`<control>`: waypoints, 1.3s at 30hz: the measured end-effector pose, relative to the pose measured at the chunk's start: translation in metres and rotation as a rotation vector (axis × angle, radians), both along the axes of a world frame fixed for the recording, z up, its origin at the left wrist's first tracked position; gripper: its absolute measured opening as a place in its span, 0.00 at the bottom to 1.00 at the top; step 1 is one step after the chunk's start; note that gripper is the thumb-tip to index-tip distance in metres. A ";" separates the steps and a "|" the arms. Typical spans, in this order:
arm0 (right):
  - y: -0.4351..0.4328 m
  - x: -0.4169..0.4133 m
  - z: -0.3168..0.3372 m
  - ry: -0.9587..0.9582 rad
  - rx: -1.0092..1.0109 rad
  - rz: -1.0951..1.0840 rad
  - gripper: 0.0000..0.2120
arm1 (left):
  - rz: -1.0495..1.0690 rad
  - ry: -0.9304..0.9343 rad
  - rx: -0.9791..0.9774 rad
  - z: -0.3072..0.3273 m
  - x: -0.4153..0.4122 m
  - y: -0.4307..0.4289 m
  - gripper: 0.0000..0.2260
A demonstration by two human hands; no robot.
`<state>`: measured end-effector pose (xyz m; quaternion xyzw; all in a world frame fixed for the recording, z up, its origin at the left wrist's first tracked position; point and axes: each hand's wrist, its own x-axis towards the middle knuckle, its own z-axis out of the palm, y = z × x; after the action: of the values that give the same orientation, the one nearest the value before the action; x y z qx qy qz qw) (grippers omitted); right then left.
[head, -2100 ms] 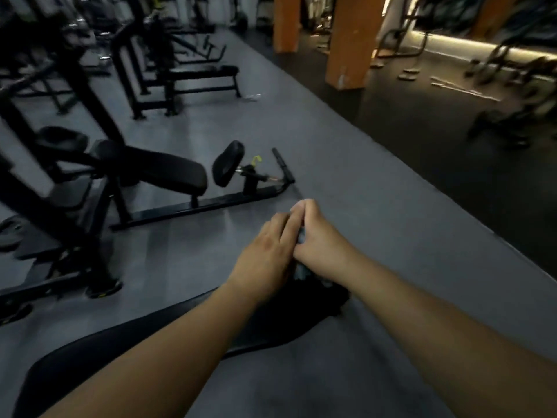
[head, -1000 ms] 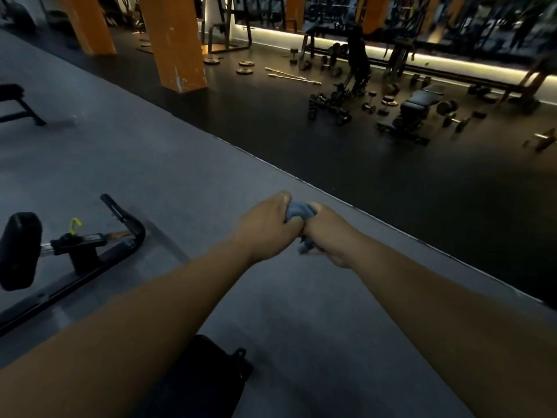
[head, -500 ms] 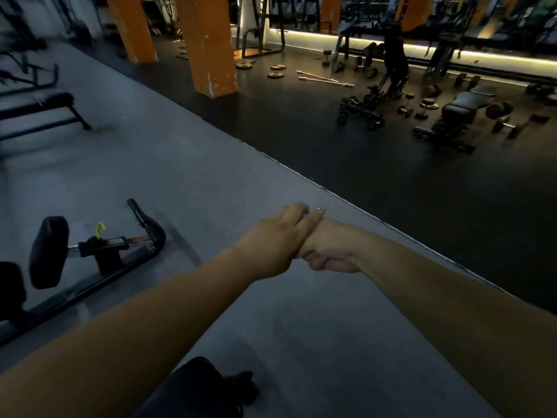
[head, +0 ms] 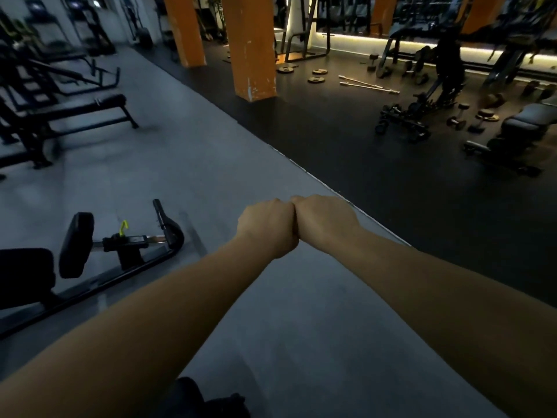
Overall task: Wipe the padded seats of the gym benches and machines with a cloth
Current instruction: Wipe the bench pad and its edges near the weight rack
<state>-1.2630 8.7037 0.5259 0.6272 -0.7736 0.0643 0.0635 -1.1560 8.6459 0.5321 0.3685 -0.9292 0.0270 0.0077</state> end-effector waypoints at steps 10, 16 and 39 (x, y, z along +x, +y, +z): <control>-0.118 -0.037 0.041 0.463 0.145 0.314 0.11 | 0.224 0.431 1.029 -0.001 -0.035 -0.122 0.09; -0.204 -0.051 0.045 0.473 -0.036 0.436 0.06 | 0.249 0.553 1.353 0.000 -0.038 -0.201 0.15; -0.511 -0.228 -0.020 -1.046 -0.064 0.310 0.15 | 0.309 1.056 0.992 -0.004 -0.179 -0.508 0.20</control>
<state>-1.4911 8.1928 0.5058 0.6160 -0.5982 0.3996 -0.3210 -1.3350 8.1378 0.5286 0.4190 -0.6423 -0.5763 0.2824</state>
